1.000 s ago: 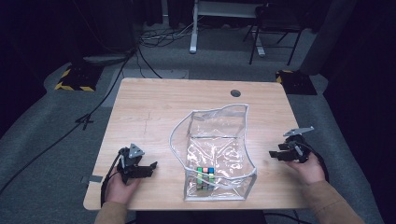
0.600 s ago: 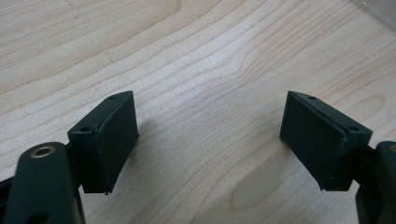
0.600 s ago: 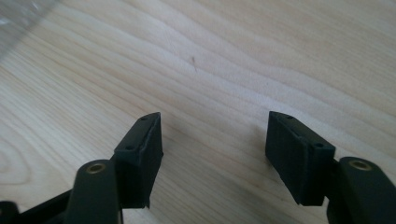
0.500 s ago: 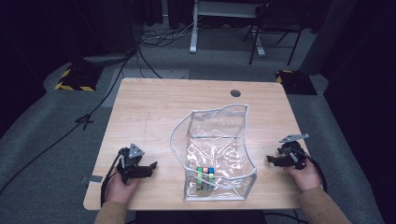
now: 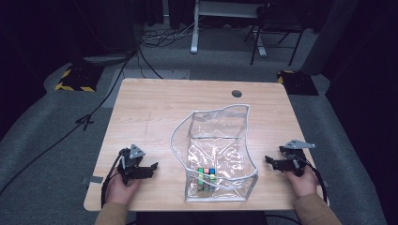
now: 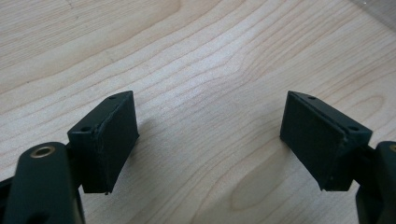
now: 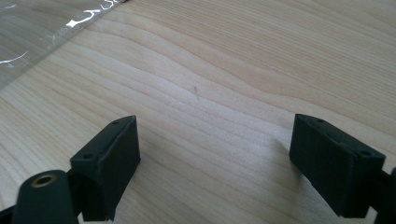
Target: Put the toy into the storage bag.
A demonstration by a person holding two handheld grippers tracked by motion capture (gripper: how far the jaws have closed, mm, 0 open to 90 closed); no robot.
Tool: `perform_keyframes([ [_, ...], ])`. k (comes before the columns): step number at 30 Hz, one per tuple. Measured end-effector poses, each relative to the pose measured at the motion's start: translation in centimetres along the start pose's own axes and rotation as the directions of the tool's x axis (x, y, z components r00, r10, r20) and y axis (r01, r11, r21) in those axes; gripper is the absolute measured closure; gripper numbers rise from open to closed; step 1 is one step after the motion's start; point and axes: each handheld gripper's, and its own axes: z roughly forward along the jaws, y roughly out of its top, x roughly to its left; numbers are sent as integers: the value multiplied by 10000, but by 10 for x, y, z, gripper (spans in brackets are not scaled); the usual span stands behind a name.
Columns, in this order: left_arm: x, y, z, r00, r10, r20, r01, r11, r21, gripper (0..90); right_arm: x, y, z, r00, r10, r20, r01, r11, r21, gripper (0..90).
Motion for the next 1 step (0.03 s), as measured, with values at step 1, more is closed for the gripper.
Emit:
perform_keyframes([
  [1,0,0,0,10000,10,4,-10,10000,1,194,0,0,0,10000,4,0,-4,10000,3,159],
])
